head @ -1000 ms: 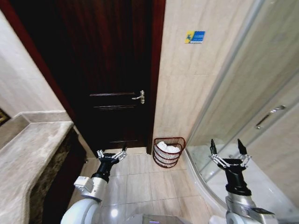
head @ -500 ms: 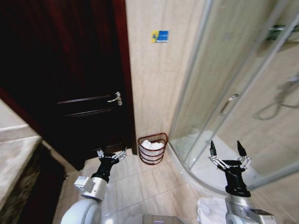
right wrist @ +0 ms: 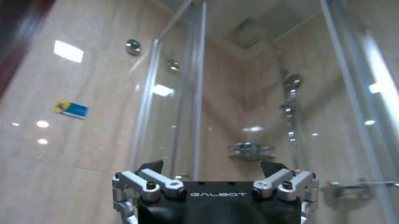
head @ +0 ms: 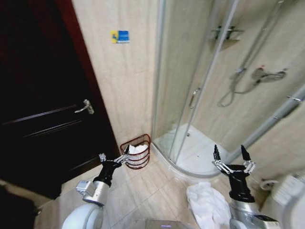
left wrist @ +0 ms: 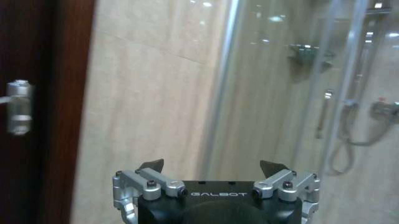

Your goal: Discard the used towel into the hamper.

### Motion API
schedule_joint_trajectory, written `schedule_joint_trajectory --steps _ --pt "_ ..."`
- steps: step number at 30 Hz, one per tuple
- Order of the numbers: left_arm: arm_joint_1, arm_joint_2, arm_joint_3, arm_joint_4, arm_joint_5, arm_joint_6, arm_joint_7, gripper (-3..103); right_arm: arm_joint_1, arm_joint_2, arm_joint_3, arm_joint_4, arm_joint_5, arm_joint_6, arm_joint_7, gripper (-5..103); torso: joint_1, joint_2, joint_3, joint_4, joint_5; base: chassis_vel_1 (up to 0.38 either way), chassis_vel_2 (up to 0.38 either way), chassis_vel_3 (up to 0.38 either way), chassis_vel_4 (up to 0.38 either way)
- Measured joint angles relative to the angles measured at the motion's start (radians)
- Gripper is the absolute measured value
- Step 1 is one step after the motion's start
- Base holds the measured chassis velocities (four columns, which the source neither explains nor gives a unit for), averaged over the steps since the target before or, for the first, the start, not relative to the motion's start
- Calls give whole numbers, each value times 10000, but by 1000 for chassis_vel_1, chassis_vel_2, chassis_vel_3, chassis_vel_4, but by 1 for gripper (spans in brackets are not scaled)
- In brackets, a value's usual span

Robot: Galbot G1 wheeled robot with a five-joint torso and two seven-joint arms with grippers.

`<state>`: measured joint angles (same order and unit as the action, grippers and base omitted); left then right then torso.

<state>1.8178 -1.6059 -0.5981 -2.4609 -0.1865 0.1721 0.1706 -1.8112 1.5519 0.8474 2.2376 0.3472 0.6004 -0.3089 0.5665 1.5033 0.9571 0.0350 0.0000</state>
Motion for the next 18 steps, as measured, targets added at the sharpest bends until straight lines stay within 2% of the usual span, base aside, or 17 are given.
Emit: schedule_joint_trajectory --steps 18 --pt "0 0 0 0 0 0 0 100 -37 -3 -10 -114 -3 95 -31 100 -3 1 -1 -1 0 -127 -131 -138 -116"
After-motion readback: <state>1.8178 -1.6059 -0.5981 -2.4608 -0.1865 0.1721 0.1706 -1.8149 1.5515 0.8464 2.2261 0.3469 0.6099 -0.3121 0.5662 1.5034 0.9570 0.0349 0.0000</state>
